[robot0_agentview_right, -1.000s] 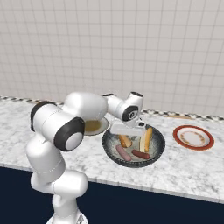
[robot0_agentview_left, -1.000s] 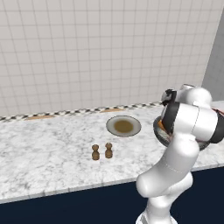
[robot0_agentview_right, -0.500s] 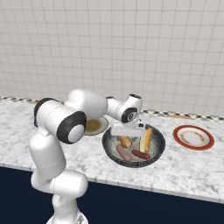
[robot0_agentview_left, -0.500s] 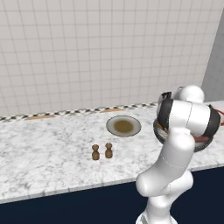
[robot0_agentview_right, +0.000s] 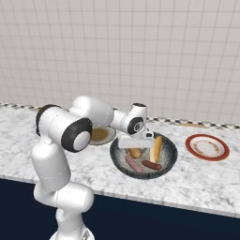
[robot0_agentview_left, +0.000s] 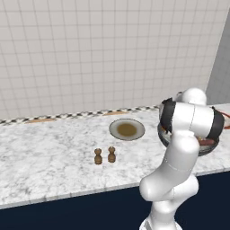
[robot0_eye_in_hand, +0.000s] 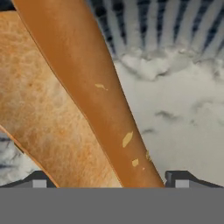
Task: Place one bun and one sausage from the bowl on each plate.
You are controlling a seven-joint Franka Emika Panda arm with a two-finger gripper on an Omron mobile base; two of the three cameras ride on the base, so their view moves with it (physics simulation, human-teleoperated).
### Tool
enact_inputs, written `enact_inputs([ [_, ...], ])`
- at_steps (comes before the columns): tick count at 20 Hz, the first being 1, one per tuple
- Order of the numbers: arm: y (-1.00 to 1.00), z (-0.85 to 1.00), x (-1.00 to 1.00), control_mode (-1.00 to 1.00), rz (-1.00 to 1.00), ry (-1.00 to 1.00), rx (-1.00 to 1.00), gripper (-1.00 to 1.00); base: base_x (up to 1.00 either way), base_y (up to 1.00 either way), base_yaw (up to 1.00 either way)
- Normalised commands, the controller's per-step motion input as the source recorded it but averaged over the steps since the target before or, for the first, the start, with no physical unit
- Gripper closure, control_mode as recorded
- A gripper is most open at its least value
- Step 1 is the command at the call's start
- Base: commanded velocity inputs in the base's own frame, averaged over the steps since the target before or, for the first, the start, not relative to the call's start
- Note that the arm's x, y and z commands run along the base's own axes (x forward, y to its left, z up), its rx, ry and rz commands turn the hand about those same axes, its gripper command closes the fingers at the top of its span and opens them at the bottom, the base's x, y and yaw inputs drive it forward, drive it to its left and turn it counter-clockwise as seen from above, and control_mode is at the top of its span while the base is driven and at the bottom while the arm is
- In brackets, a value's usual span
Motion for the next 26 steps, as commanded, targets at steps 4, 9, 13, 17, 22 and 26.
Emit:
enact_inputs([
  [4,0.03,0.56,-0.25,-1.00,0.02,-0.10,0.01,1.00,0.00,0.00,0.00],
  [9,0.64,1.00,-0.11,-1.00,0.07,-0.30,-0.02,1.00,0.00,0.00,0.00],
  [13,1.00,0.69,0.11,-1.00,0.02,-0.14,-0.02,1.00,0.00,0.00,0.00],
  [17,1.00,0.26,0.45,-1.00,0.00,-0.02,-0.01,1.00,0.00,0.00,0.00],
  [22,1.00,-0.26,0.74,-1.00,0.00,0.14,0.00,1.00,0.00,0.00,0.00],
  [26,0.62,-0.66,0.71,-1.00,0.00,0.11,-0.07,1.00,0.00,0.00,0.00],
])
